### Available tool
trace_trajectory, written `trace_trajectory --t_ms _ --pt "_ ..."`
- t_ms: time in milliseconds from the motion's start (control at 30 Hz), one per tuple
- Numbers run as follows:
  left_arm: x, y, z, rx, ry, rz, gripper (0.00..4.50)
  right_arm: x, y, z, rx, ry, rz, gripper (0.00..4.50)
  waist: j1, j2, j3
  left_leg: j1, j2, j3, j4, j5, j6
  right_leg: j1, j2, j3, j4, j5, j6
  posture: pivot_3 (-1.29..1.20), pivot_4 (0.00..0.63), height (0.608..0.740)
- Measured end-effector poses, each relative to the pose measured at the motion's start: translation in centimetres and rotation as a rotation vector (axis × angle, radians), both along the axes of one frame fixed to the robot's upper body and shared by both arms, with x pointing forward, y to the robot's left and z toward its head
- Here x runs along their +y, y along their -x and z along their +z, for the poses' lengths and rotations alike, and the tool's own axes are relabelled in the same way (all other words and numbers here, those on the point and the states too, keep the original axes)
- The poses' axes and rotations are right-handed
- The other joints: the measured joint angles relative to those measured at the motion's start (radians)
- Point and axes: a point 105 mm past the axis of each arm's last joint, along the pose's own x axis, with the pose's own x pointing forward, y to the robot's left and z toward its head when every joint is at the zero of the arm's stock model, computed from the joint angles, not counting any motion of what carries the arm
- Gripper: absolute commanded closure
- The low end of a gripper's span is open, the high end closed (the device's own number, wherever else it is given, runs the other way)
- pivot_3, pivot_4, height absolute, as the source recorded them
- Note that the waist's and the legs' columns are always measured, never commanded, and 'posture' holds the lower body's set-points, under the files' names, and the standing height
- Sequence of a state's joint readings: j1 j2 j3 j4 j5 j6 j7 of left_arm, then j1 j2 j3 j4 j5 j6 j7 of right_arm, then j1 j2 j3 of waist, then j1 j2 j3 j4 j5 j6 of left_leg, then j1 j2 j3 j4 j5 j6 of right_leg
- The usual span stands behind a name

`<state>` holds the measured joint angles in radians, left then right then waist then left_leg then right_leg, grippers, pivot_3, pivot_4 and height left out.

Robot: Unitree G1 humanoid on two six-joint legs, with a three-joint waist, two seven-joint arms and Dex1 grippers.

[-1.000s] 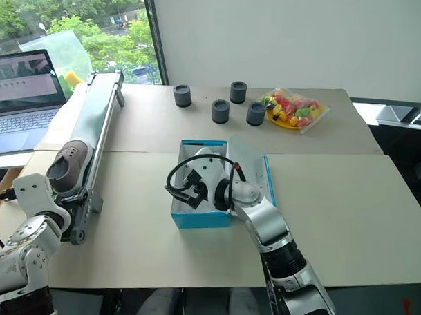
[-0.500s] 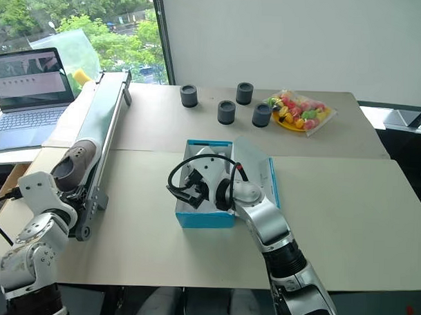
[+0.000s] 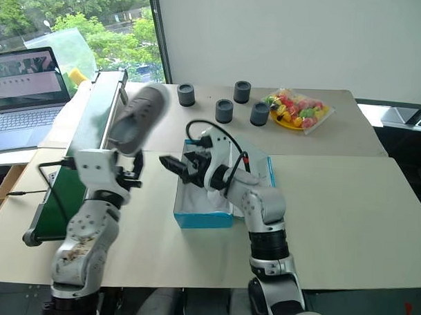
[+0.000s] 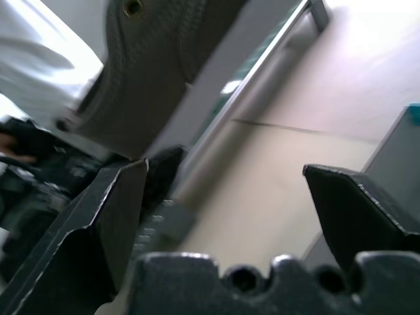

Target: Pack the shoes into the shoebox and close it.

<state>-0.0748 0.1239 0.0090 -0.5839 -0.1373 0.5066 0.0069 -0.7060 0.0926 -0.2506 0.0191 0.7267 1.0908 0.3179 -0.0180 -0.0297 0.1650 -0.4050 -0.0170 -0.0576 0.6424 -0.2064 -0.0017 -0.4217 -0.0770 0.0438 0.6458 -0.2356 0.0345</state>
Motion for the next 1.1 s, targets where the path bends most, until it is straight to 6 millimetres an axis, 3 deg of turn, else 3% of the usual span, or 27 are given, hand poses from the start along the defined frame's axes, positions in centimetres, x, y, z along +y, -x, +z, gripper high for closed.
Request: trace_trajectory --t_ms 67,167,633,800,900,1100 --pt "-0.5 0.6 -0.6 0.018 -0.013 -0.032 2.21 -2.4 -1.1 0.0 0.142 -0.17 -0.039 0.0 0.002 0.0 0.0 -0.001 0.0 0.0 0.0 0.0 0.0 -0.001 0.0 0.0 0.0 0.0 0.0 0.0 0.15 0.74" --pt "-1.4 1.0 -1.3 0.051 -0.021 -0.08 2.21 -3.5 -1.5 0.3 0.236 -0.296 -0.052 0.0 -0.007 0.001 0.001 -0.002 -0.001 0.004 0.0 0.0 0.001 -0.002 0.001 0.0 0.0 0.0 0.0 0.0 0.15 0.74" --pt "-4.7 1.7 -1.3 0.06 -0.039 -0.279 2.21 -1.1 -0.5 2.0 0.258 -0.297 0.02 0.0 -0.026 0.001 0.001 -0.002 -0.001 0.008 0.0 0.0 0.001 0.0 0.001 0.0 -0.001 -0.001 0.001 0.0 0.15 0.74" --pt "-4.9 1.6 -0.9 0.047 -0.04 -0.293 2.21 -1.0 -0.4 2.6 0.255 -0.322 0.02 0.0 -0.028 0.001 0.001 -0.002 -0.001 0.008 0.0 0.0 0.001 0.0 0.002 0.0 0.0 0.0 0.001 0.0 0.15 0.74" --pt "-4.7 1.5 -0.8 0.043 -0.04 -0.288 2.22 -0.8 -0.4 2.7 0.261 -0.321 0.016 0.73 -0.028 0.001 0.001 -0.002 -0.001 0.008 0.0 0.0 0.001 0.0 0.002 0.0 0.0 -0.001 0.001 0.0 0.15 0.74" --pt "-4.6 1.4 -0.4 0.026 -0.044 -0.282 2.22 -0.6 -0.5 2.5 0.268 -0.303 -0.004 2.75 -0.025 0.001 0.001 -0.002 -0.001 0.007 0.0 0.0 0.001 0.0 0.002 0.0 -0.001 -0.001 0.001 0.0 0.15 0.74"
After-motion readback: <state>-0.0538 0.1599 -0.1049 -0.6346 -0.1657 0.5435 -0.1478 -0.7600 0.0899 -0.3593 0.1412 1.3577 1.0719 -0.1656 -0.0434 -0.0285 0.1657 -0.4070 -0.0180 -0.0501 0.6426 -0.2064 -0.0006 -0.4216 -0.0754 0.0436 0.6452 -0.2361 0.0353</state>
